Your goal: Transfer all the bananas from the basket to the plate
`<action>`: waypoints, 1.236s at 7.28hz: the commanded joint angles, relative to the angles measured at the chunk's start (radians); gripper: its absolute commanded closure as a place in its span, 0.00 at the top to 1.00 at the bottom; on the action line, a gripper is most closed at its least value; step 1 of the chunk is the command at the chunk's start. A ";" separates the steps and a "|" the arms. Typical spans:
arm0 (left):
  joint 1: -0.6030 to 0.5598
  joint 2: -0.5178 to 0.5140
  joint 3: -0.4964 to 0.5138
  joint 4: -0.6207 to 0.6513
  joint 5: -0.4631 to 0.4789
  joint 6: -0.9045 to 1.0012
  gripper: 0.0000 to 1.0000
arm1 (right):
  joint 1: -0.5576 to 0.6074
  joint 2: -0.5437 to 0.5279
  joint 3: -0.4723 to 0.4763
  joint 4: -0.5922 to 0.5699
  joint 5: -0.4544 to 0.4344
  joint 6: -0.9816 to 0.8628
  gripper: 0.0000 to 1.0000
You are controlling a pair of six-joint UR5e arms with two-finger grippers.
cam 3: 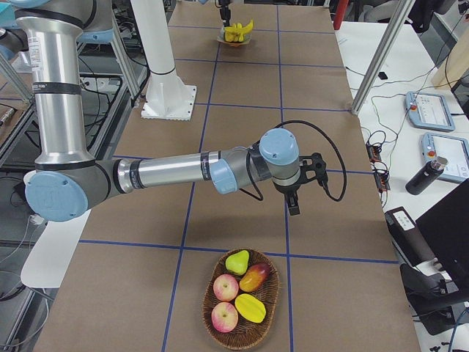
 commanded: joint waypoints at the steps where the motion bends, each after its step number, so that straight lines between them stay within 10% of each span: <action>1: -0.001 -0.001 0.008 -0.002 0.000 0.034 0.99 | 0.010 -0.011 -0.001 -0.002 0.000 -0.018 1.00; 6: -0.206 -0.010 -0.024 0.059 -0.184 0.136 1.00 | 0.085 -0.037 -0.102 -0.002 -0.076 -0.187 1.00; 9: -0.396 -0.115 -0.033 0.372 -0.174 0.493 1.00 | 0.088 -0.061 -0.104 -0.002 -0.083 -0.203 1.00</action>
